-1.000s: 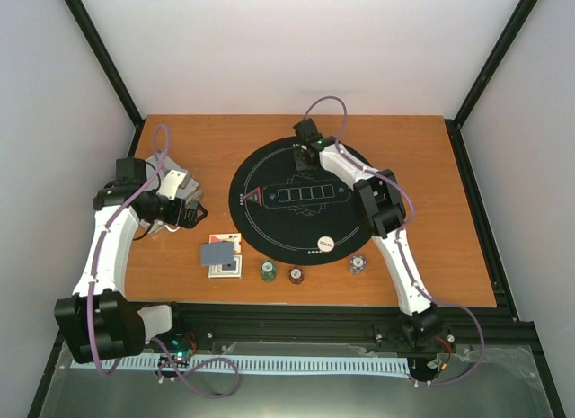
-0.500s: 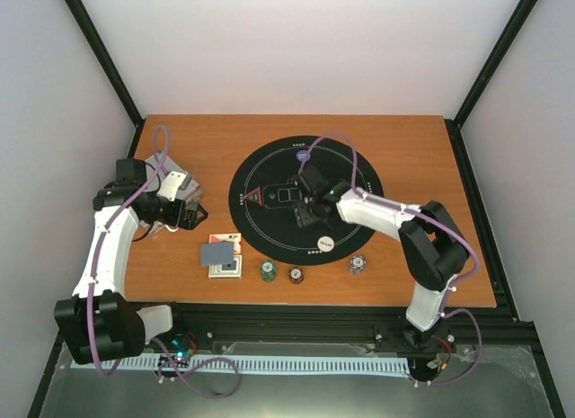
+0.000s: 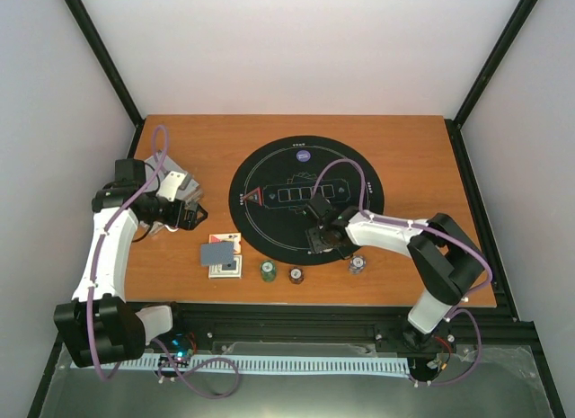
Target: Distribute texas hold em gaming equipment
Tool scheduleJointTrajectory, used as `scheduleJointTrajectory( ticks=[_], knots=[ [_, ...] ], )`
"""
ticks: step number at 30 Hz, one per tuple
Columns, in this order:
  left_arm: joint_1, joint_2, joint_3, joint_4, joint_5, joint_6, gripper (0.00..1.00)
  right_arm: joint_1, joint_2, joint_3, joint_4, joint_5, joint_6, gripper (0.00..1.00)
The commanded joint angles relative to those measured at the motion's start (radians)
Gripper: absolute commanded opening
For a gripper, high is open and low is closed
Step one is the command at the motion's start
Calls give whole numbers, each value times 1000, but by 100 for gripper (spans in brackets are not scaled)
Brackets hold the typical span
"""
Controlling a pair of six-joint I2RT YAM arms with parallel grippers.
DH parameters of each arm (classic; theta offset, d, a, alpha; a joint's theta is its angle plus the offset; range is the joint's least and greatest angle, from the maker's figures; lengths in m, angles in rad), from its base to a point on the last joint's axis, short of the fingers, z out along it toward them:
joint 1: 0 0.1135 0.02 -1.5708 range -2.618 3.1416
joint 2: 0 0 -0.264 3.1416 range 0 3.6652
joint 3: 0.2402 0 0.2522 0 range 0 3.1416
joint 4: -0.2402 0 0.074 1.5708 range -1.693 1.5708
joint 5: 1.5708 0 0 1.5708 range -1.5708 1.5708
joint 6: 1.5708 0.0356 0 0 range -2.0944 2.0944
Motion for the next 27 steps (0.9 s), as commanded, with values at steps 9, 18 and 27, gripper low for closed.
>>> scheduleJointTrajectory(
  ticks=[9, 18, 27],
  knots=[
    [7, -26, 54, -32, 17, 3, 100, 14, -72, -126, -5, -21, 44, 64],
    [7, -49, 57, -47, 22, 16, 100, 4, -51, -90, -7, -15, 42, 61],
    [7, -48, 63, -48, 40, -1, 100, 7, 33, 3, -35, 2, 15, 63]
  ],
)
